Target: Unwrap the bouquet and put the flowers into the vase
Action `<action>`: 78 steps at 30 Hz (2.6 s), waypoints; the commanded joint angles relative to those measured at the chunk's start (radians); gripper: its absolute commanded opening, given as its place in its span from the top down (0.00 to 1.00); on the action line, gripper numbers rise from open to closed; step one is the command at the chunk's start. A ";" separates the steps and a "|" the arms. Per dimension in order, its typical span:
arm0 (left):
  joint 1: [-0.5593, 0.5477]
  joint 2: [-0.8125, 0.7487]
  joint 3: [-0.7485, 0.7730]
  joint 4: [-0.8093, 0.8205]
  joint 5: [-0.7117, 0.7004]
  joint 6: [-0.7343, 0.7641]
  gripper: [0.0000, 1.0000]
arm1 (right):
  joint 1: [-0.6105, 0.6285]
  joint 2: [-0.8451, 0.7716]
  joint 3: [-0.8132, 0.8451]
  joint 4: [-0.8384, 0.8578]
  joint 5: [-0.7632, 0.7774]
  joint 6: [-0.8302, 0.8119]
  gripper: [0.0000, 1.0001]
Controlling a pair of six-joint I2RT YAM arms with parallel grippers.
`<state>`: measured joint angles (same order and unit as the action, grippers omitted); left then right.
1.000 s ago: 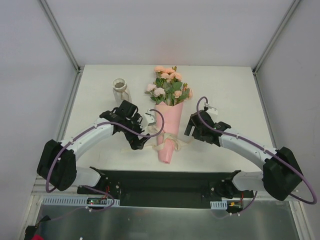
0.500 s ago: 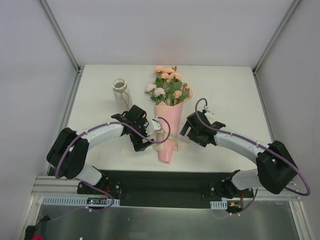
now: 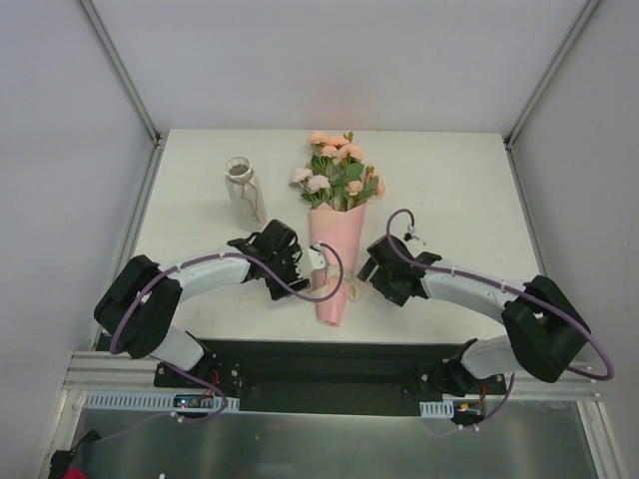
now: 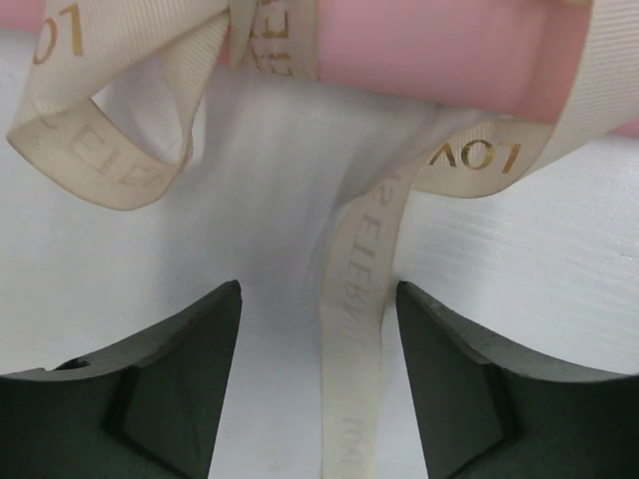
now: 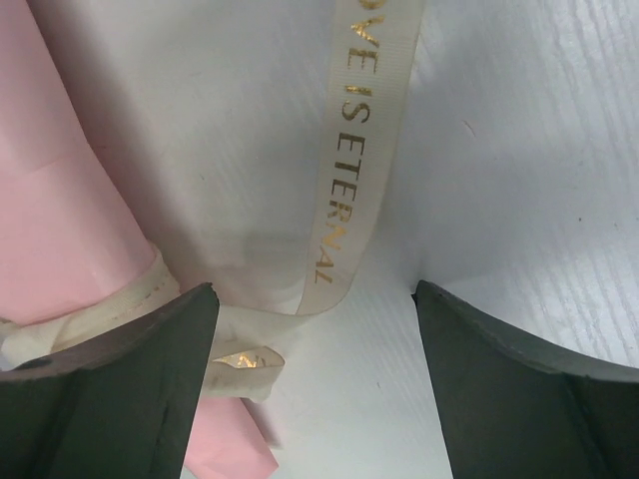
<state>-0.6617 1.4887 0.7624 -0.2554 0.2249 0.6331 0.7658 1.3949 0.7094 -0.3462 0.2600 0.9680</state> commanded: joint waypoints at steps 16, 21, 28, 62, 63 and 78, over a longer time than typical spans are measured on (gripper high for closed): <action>-0.007 -0.015 -0.046 0.062 -0.093 0.037 0.74 | 0.004 0.026 -0.013 0.073 0.032 0.124 0.68; -0.007 -0.039 -0.038 0.056 -0.102 0.033 0.75 | 0.003 0.003 -0.014 0.087 0.022 0.141 0.91; -0.007 -0.079 -0.015 0.042 -0.116 0.027 0.87 | -0.002 -0.080 -0.047 0.092 0.045 0.152 0.99; 0.767 -0.443 0.159 -0.311 -0.027 -0.084 1.00 | -0.804 -0.629 0.056 -0.264 0.199 -0.284 0.99; 0.792 -0.439 0.170 -0.311 -0.024 -0.081 1.00 | -0.822 -0.631 0.068 -0.270 0.190 -0.291 0.99; 0.907 -0.439 0.258 -0.406 0.250 -0.171 0.01 | -0.386 -0.522 0.194 -0.206 0.284 -0.633 0.02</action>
<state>0.2432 1.0695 0.9432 -0.5926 0.3080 0.5037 0.1329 0.8307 0.8452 -0.5941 0.4404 0.4877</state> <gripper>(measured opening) 0.990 0.965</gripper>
